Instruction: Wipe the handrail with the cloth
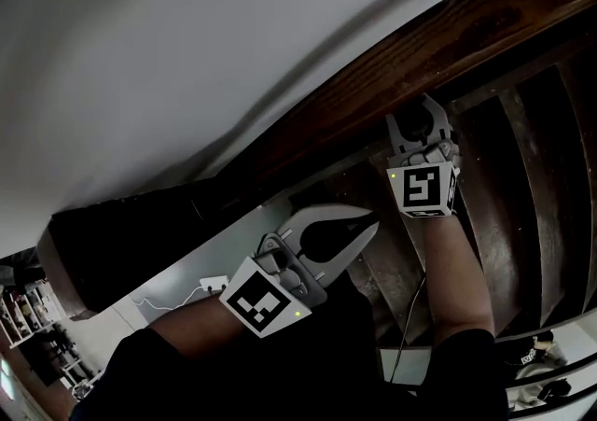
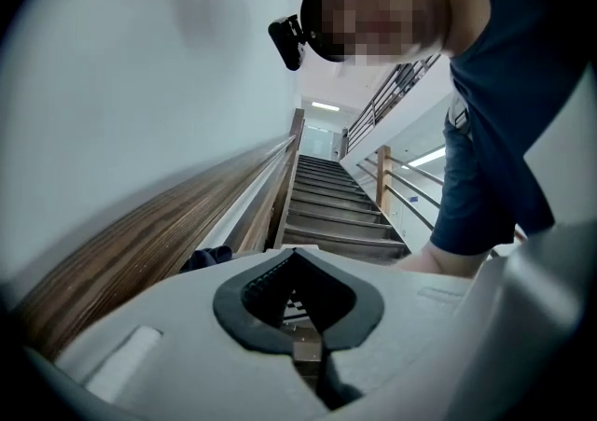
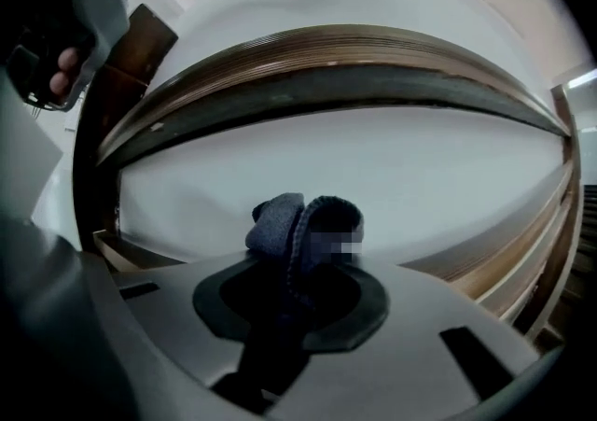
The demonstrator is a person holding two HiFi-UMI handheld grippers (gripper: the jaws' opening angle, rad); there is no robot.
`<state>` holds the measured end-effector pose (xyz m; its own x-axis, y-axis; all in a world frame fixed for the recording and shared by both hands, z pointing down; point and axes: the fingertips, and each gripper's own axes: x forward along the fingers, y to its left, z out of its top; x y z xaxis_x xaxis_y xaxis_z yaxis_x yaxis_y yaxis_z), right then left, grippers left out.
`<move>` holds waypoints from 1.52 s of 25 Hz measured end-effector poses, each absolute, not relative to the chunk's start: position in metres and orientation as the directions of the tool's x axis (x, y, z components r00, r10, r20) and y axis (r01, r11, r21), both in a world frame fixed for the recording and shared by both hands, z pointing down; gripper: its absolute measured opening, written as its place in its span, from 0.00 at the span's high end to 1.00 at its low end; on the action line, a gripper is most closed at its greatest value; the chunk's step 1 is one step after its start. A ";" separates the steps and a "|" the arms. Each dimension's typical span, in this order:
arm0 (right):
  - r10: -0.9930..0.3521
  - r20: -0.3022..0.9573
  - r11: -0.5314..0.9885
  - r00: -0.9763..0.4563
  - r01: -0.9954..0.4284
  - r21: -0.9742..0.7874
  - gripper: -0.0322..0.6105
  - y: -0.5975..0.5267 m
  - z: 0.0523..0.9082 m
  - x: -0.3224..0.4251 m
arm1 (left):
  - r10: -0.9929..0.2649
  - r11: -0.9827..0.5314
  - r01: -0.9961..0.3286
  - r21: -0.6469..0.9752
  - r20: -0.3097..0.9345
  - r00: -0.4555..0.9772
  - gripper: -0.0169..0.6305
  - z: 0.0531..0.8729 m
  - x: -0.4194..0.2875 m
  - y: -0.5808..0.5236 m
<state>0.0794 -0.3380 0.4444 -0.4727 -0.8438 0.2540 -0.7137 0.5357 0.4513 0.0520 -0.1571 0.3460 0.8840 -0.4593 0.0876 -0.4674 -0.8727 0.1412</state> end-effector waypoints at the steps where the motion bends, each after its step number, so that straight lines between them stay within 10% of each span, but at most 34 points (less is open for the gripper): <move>1: -0.832 0.262 0.553 -0.488 -0.706 0.442 0.80 -0.331 0.453 0.067 | -0.464 -0.870 -0.472 0.144 0.090 0.881 0.97 0.347 0.047 -0.156; 16: -0.700 0.343 0.714 -0.627 -0.604 0.353 0.80 -0.268 0.530 -0.034 | -0.490 -0.852 -0.503 0.143 0.118 0.864 0.97 0.354 0.015 -0.145; 38: -0.872 0.248 0.480 -0.422 -0.834 0.272 0.80 -0.336 0.385 0.132 | -0.462 -0.880 -0.463 0.106 0.029 0.886 0.97 0.276 0.058 -0.174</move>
<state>0.1322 -0.3357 0.3849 -0.4218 -0.8722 0.2476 -0.8336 0.4805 0.2724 0.0581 -0.1745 0.2757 0.8862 -0.4624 0.0292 -0.4628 -0.8802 0.1056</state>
